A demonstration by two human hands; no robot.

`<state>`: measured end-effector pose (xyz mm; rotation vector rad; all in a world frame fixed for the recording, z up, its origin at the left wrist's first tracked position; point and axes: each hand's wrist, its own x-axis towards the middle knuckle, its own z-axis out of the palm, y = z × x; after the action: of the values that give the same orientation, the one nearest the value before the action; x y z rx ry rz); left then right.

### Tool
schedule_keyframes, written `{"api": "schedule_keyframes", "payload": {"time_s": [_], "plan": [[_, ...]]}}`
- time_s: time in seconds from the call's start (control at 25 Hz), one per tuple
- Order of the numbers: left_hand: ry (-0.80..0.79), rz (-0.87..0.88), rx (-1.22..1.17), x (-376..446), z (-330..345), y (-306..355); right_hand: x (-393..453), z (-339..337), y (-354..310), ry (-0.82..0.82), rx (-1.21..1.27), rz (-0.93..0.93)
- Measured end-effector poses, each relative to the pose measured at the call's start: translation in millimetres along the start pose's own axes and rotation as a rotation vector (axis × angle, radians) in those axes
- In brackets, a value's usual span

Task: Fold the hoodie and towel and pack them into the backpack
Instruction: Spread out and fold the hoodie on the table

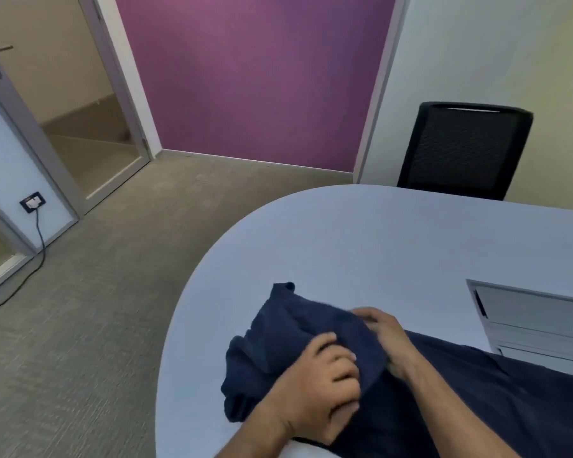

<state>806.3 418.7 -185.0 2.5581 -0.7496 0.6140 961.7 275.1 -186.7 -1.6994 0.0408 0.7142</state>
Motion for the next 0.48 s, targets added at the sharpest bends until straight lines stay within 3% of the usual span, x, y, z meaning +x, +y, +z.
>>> {"api": "schedule_keyframes", "payload": {"time_s": [0.08, 0.12, 0.16, 0.24, 0.32, 0.4, 0.48], "plan": [[-0.346, 0.035, -0.061, 6.9, 23.4, 12.8, -10.1, -39.1, 29.2, 0.151, 0.099, 0.052], [-0.416, 0.056, -0.060, 7.9, 30.0, 17.2, -16.3, -52.9, 40.1, 0.258, 0.101, 0.029], [-0.400, 0.079, -0.023, 7.7, 34.9, 20.5, -23.1, -63.0, 48.2, 0.348, 0.038, -0.025], [-0.230, 0.043, 0.116, 8.4, 39.4, 27.5, -37.6, -67.5, 57.5, 0.362, -0.113, -0.151], [-0.127, -0.294, 0.270, 15.3, 33.4, 26.6, -46.2, -58.4, 66.5, 0.244, -0.270, -0.207], [-0.304, -0.786, 0.372, 23.7, 18.2, 15.1, -47.6, -45.6, 72.5, 0.140, -0.471, -0.208], [-0.508, -0.981, 0.358, 31.9, 11.3, 0.9, -46.2, -38.2, 73.7, 0.113, -0.544, -0.228]]}}
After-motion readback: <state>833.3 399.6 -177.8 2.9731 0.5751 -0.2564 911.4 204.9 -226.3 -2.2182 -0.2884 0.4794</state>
